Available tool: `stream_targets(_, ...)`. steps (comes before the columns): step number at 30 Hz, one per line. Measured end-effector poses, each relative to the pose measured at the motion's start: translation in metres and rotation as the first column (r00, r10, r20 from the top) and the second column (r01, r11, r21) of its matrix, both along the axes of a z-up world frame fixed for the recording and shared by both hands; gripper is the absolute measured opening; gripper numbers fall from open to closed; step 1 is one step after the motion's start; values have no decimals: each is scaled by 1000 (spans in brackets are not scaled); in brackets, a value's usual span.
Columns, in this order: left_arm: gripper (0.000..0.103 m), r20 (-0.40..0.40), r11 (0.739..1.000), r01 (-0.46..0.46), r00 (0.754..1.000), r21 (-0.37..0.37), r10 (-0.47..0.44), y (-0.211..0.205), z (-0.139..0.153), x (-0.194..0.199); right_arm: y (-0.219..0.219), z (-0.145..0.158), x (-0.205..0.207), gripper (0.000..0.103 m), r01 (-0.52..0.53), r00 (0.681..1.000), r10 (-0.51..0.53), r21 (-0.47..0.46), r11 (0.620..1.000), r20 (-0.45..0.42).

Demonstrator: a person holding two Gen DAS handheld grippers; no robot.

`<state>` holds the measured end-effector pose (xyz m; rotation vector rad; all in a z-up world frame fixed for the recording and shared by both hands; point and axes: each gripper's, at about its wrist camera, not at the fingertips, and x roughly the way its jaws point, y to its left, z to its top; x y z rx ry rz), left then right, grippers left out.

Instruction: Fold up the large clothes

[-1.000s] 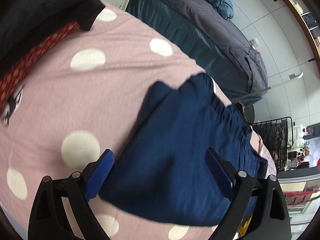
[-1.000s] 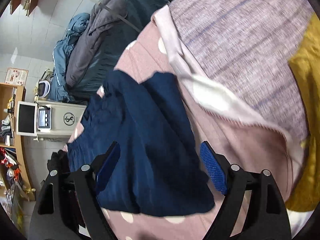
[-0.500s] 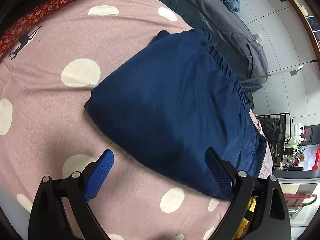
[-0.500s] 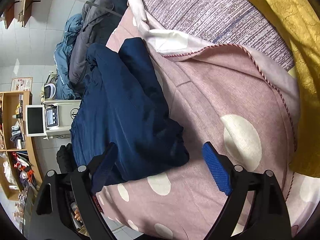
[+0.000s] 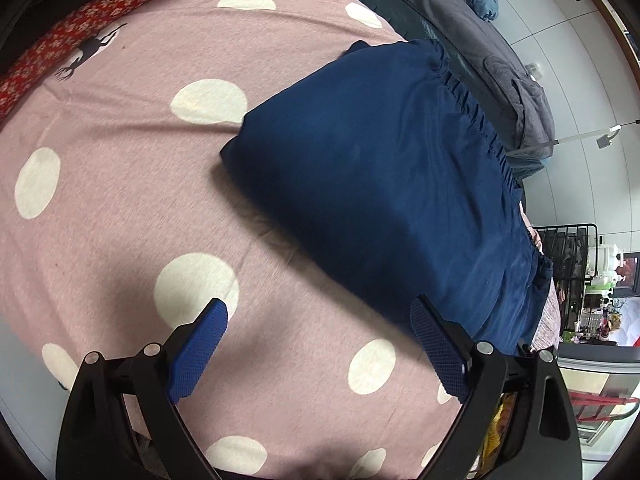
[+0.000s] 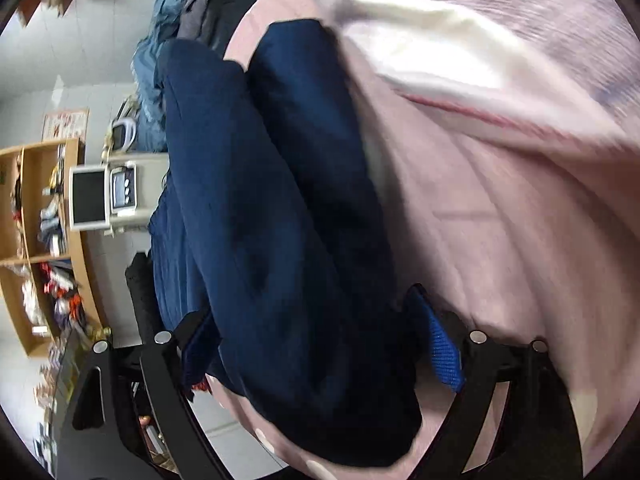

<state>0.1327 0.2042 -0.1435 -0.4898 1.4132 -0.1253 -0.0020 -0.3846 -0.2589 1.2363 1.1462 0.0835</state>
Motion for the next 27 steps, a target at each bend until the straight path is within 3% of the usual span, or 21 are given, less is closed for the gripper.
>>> stream_targets(2,91,-8,1000,-11,1000,10,11,2,-1,-4,0,-5,22,87,-46,999,46,2,999,6)
stream_targets(4,91,-12,1000,-22,1000,22,22,4,-1,-8,2,-7,42,96,-80,997,80,6,997,12)
stream_targets(7,91,-9,999,-28,1000,34,28,3,1,-12,7,-5,68,98,-137,990,138,-26,990,15)
stream_targets(14,91,23,1000,-5,1000,-15,6,4,18,4,13,-5,73,98,-156,987,158,-48,987,37)
stream_targets(20,96,92,991,129,988,-38,-125,5,36,70,13,-3,79,98,-151,989,151,-59,987,3)
stream_targets(22,96,81,982,188,979,8,-188,1,29,96,12,-2,78,98,-149,989,149,-63,987,-2)
stream_targets(27,96,41,950,312,949,15,-313,-9,-12,152,13,0,72,98,-125,992,125,-84,989,-6)
